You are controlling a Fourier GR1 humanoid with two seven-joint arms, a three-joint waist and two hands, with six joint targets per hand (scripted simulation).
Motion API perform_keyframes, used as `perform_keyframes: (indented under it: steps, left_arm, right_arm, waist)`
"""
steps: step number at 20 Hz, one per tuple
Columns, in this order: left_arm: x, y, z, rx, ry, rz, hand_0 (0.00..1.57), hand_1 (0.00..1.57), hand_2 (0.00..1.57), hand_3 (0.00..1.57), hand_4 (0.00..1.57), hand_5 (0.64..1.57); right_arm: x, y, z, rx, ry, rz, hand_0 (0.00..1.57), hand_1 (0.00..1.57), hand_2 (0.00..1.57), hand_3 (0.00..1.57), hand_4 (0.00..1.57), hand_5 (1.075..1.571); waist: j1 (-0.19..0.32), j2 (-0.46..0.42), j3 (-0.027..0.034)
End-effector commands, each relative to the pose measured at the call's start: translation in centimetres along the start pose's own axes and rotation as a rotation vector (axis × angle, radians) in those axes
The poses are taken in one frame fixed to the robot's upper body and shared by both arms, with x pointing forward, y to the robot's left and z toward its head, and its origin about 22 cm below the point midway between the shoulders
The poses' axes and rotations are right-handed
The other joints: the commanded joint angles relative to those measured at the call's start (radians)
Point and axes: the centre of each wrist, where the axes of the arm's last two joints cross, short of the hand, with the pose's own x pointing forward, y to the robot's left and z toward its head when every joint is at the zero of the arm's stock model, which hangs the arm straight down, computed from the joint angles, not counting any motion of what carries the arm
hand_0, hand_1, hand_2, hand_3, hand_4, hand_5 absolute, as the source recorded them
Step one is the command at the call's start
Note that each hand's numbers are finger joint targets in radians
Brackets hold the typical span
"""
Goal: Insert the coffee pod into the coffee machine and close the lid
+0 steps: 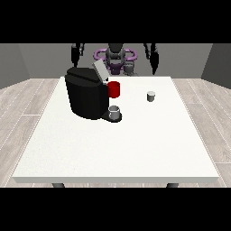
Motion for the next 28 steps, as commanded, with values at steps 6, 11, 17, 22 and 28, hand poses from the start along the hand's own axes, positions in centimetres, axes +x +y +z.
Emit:
perform_keyframes:
  steps: [6, 11, 17, 22, 28]
  left_arm:
    - [2.1, 5.7, -0.4, -0.215, -0.099, -0.404, 0.0, 0.0, 0.0, 0.0, 0.0, 1.571]
    - [6.7, 10.5, -4.5, -0.165, -0.059, -0.598, 0.0, 0.0, 0.0, 0.0, 0.0, 1.571]
    - [6.5, 12.2, -6.8, -0.174, 0.035, -0.721, 0.0, 0.0, 0.0, 0.0, 0.0, 1.571]
    - [3.9, 14.7, -7.3, -0.165, 0.059, -0.766, 0.0, 0.0, 0.0, 0.0, 0.0, 1.571]
    - [3.7, 13.7, -8.7, -0.216, 0.104, -0.853, 0.0, 0.0, 0.0, 0.0, 0.0, 1.571]
  right_arm:
    - [-1.1, -0.1, 0.2, -0.019, 0.086, 0.006, 0.0, 0.0, 0.0, 0.0, 0.0, 1.571]
    - [0.8, 0.8, -1.7, -0.085, -0.079, 0.14, 0.0, 0.0, 0.0, 0.0, 0.0, 1.571]
    - [3.7, 4.0, -2.9, -0.032, -0.147, 0.154, 0.0, 0.0, 0.0, 0.0, 0.0, 1.571]
    - [4.1, 5.0, -2.2, -0.011, -0.134, 0.125, 0.0, 0.0, 0.0, 0.0, 0.0, 1.571]
    - [1.5, 3.6, -3.3, -0.055, -0.054, 0.124, 0.0, 0.0, 0.0, 0.0, 0.0, 1.571]
  waist:
    - [-0.021, 0.009, 0.0327]
    - [-0.124, 0.141, 0.0326]
    - [-0.19, 0.195, 0.0321]
    - [-0.219, 0.227, 0.0318]
    - [-0.171, 0.225, 0.0326]
